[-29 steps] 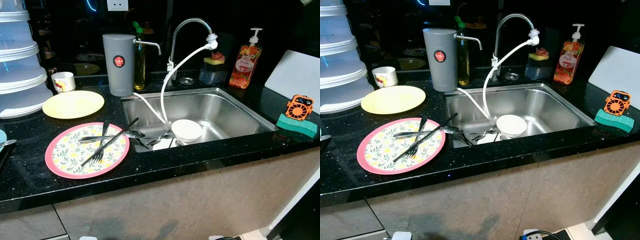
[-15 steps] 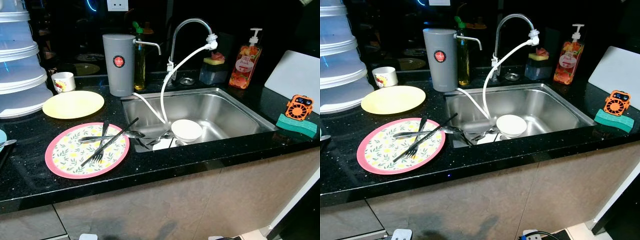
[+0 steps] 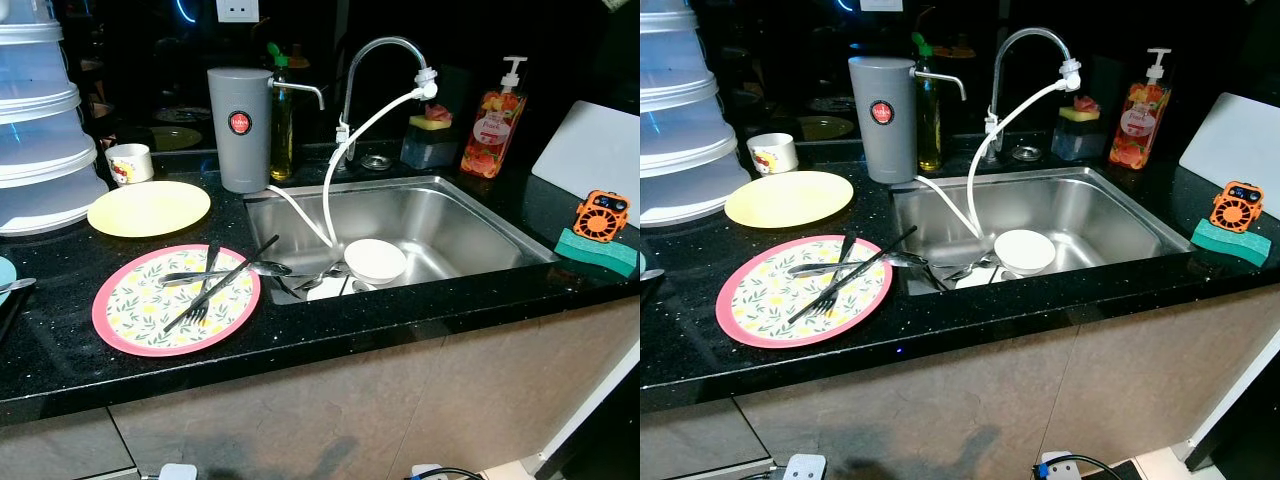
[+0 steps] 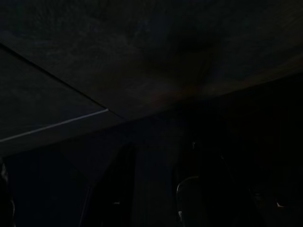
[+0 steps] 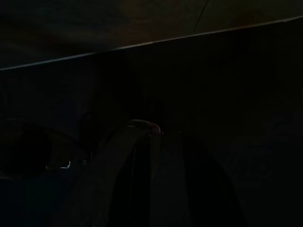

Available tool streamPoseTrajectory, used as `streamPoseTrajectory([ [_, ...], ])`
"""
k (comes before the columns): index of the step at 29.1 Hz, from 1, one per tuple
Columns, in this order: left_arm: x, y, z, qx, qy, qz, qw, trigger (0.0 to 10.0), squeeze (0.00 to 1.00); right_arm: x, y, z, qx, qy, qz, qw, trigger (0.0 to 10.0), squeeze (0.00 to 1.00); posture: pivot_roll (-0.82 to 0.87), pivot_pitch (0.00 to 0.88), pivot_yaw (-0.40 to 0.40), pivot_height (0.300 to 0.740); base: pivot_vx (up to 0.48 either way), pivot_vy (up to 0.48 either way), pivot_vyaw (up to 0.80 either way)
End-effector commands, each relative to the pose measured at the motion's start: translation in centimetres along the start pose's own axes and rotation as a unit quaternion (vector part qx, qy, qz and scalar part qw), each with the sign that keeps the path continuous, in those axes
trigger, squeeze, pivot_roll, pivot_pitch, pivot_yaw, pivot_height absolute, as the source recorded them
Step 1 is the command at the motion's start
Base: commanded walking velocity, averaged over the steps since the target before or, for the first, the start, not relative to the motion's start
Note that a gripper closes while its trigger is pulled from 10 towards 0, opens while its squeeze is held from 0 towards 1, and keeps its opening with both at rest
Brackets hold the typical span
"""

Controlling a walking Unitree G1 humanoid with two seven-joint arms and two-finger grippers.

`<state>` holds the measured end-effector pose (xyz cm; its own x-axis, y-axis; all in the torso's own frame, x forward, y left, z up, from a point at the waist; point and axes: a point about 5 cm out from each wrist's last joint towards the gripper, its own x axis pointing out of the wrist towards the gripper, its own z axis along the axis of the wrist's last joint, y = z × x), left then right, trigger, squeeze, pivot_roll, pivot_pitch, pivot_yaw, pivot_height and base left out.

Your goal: Kitchen organization

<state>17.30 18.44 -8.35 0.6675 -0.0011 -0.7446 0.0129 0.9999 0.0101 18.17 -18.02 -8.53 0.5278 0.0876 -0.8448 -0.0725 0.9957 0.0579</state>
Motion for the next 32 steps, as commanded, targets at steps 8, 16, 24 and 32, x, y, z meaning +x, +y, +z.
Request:
streamPoseTrajectory([
  [8, -0.2, 0.5, -0.6, 0.012, 0.017, -0.004, 1.000, 10.0, 0.00, 0.0, -0.2, 0.2, 0.005, -0.002, -0.006, 1.000, 10.0, 0.00, 0.02, 0.000, 0.001, 0.740, 0.000, 0.000, 0.00],
  [16, -0.2, 0.6, -0.5, 0.007, 0.012, -0.003, 1.000, 10.0, 0.00, -0.1, -0.3, -0.6, 0.003, 0.007, -0.007, 1.000, 10.0, 0.00, 0.02, 0.000, -0.004, 0.740, 0.000, 0.000, 0.00],
  [24, -0.4, 1.0, -0.9, 0.001, 0.017, 0.004, 1.000, 10.0, 0.00, -0.1, -0.4, -0.2, 0.000, 0.004, -0.007, 1.000, 10.0, 0.00, 0.02, 0.000, -0.015, 0.740, 0.000, 0.000, 0.00],
  [32, -0.3, 1.0, -0.8, 0.000, 0.017, 0.003, 1.000, 10.0, 0.00, 0.0, -0.2, 0.5, -0.005, -0.003, -0.004, 1.000, 10.0, 0.00, 0.02, 0.000, -0.019, 0.740, 0.000, 0.000, 0.00],
])
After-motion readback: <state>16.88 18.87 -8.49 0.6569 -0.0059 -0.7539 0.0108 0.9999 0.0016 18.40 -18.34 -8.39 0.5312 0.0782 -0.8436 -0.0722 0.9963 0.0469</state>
